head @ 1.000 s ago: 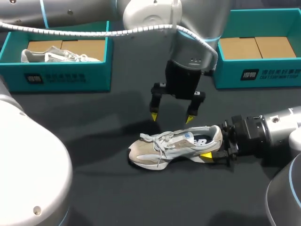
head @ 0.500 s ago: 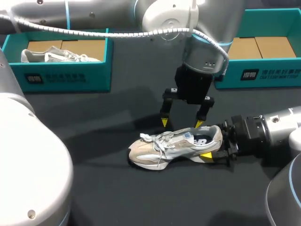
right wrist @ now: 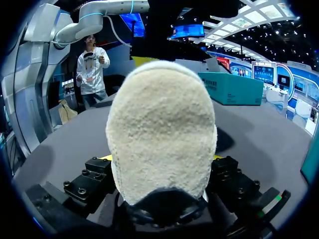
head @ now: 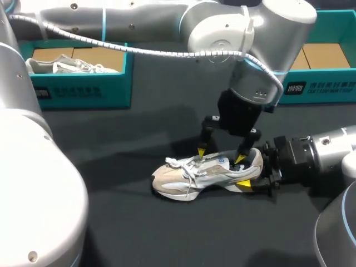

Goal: Take the shoe out of the shoebox, open the shoe tongue, remove and reinsert the insole, then place the shoe into the shoebox

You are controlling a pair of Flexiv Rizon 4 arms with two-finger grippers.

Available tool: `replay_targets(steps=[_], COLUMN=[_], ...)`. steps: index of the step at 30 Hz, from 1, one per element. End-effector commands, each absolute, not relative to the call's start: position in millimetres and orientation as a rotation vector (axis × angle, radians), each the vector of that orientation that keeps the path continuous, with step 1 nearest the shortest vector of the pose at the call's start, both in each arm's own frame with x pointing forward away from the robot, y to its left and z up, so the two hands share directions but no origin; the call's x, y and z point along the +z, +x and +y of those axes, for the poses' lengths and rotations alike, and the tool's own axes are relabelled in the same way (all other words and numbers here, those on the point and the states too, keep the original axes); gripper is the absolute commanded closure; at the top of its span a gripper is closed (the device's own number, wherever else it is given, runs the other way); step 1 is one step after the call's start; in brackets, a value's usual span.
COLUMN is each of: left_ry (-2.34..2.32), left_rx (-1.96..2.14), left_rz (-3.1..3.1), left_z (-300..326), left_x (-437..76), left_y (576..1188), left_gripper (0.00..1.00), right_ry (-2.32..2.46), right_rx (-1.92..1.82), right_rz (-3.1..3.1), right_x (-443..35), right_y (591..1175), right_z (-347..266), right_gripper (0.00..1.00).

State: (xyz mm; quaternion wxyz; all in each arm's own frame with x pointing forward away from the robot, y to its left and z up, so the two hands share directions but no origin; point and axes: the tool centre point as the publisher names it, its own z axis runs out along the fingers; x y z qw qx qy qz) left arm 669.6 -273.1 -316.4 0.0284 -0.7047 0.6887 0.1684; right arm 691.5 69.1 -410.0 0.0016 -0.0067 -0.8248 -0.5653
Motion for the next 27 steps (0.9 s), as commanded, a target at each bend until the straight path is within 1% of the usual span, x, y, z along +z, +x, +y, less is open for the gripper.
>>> replay_targets(steps=[1,10,12,15,20,22,25,27], left_ry=[-2.283,-2.295,-2.298,-2.297,-2.296,-2.294,-2.293,-2.292], left_rx=[0.558,0.595,0.612,0.638,0.693,0.719,0.752,0.769], left_rz=[1.865,1.827,1.819,1.807,1.771,1.764,1.752,1.746], left_z=[-284,-287,-285,-280,-271,-268,-264,-263], left_x=[-329,-345,-346,-346,-346,-346,-347,-347], left_y=[666,668,669,665,662,661,659,658], left_gripper=[0.0,0.0,0.02,0.09,0.11,0.16,0.2,0.24], right_ry=[-0.022,-0.022,-0.022,-0.022,-0.022,-0.022,-0.022,-0.022], right_rx=[-1.772,-1.772,-1.772,-1.772,-1.772,-1.772,-1.772,-1.772], right_rz=[-2.592,-2.592,-2.592,-2.592,-2.592,-2.592,-2.592,-2.592], right_x=[-411,-411,-411,-411,-411,-411,-411,-411], right_y=[690,690,690,690,690,690,690,690], right_z=[72,72,72,72,72,72,72,72], right_gripper=[1.0,1.0,1.0,1.0,1.0,1.0,1.0,1.0])
